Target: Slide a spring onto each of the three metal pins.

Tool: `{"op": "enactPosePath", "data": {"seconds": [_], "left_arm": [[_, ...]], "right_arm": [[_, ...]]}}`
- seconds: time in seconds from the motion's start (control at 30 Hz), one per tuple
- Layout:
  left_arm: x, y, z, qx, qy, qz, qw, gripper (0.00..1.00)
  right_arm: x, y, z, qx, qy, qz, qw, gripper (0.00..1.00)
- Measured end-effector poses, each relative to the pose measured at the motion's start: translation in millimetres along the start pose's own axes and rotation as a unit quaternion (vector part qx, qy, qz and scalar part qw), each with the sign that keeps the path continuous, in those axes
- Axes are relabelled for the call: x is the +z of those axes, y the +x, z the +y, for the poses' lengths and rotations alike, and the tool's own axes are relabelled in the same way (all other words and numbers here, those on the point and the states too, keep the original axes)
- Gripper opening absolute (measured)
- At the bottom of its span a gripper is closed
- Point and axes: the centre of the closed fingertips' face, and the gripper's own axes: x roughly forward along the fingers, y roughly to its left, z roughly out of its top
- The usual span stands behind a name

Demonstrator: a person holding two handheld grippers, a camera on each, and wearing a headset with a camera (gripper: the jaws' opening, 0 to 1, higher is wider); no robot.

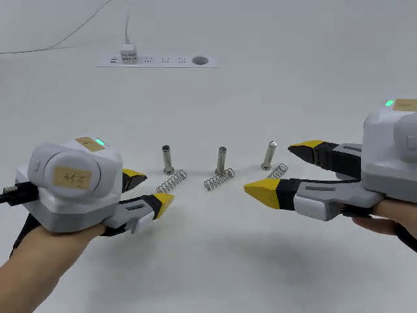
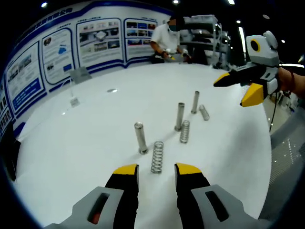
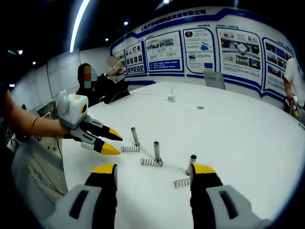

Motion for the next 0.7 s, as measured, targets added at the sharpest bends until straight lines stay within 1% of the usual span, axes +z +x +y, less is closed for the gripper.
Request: {"op": "enactPosePath", "data": {"seconds": [0.1, 0.2, 0.27, 0.43, 0.57, 0.7], "left_arm": [[-1.1, 3.8, -1.9, -0.007, 0.007, 0.005, 0.9999, 0.28], [-3.0, 6.7, -2.2, -0.012, 0.011, 0.01, 0.9998, 0.23], [-5.0, 8.8, -2.9, -0.018, 0.007, 0.015, 0.9997, 0.2], [-8.1, 11.7, -3.2, -0.021, 0.016, 0.024, 0.9994, 0.18], [-6.8, 13.7, -4.3, -0.02, 0.02, 0.023, 0.9993, 0.14], [-5.8, 15.2, -4.1, -0.02, 0.022, 0.024, 0.9993, 0.13]], "right_arm": [[-1.0, -0.1, 2.8, 0.0, 0.013, -0.006, 0.9999, 0.63], [-2.2, 0.1, 4.7, 0.0, 0.015, -0.006, 0.9999, 0.63], [-3.0, 0.2, 4.9, 0.0, 0.019, -0.005, 0.9998, 0.63], [-5.2, 0.2, 5.3, -0.001, 0.021, -0.003, 0.9998, 0.62], [-6.8, 0.2, 5.3, -0.002, 0.025, -0.002, 0.9997, 0.61], [-9.1, 0.7, 6.2, -0.004, 0.024, 0.002, 0.9997, 0.6]]}}
